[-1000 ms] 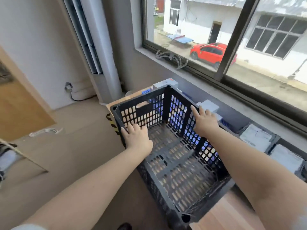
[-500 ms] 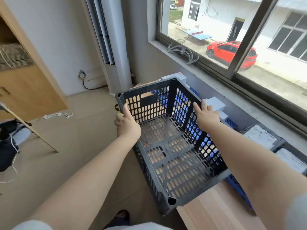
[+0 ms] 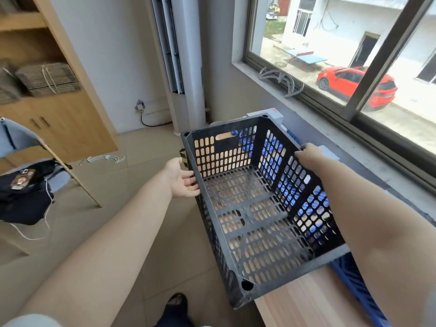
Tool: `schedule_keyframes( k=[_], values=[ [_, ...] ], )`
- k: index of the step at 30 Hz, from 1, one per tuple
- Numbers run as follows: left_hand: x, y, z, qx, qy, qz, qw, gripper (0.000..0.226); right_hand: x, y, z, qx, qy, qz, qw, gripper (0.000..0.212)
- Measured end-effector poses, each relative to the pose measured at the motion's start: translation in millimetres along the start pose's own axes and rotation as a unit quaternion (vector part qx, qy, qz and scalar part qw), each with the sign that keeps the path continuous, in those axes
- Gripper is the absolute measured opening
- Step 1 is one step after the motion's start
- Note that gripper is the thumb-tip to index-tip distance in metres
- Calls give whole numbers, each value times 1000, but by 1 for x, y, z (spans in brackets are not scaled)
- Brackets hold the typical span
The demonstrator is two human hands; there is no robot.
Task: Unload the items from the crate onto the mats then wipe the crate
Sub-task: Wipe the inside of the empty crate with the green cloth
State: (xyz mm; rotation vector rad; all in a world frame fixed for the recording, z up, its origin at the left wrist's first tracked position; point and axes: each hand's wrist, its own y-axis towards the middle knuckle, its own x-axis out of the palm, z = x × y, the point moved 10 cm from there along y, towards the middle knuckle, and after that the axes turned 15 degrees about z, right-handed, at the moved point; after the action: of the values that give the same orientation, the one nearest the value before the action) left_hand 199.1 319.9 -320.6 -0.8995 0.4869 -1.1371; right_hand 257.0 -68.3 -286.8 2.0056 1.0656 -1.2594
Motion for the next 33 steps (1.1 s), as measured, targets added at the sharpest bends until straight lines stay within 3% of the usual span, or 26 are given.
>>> schedule_keyframes(
  k=[3,7,9,13,17,21,25,27,33],
  values=[
    [-3,3,-5,-16,10,-12,1000,65,-5,10,15,83,117,-40,989,54],
    [-7,7,-8,3,35,-7,999,74,18,21,37,186,240,-125,945,71],
    [-5,7,-12,3,36,-13,999,75,21,13,37,195,215,-138,947,87],
    [3,1,-16,6,30,-22,999,65,6,3,20,83,62,-63,993,40],
    [7,-5,-14,27,70,-10,997,58,13,6,21,67,54,-33,996,44],
    [10,-6,-7,31,115,-2,993,62,7,-3,23,91,90,-31,991,32],
    [9,-8,5,46,155,13,987,56,-1,-13,21,117,159,-35,980,49],
    [13,-9,15,79,198,26,977,49,-4,-19,21,135,203,-39,969,56],
    [28,-20,65,186,305,51,933,44,-38,-45,21,127,216,-50,967,38]
  ],
)
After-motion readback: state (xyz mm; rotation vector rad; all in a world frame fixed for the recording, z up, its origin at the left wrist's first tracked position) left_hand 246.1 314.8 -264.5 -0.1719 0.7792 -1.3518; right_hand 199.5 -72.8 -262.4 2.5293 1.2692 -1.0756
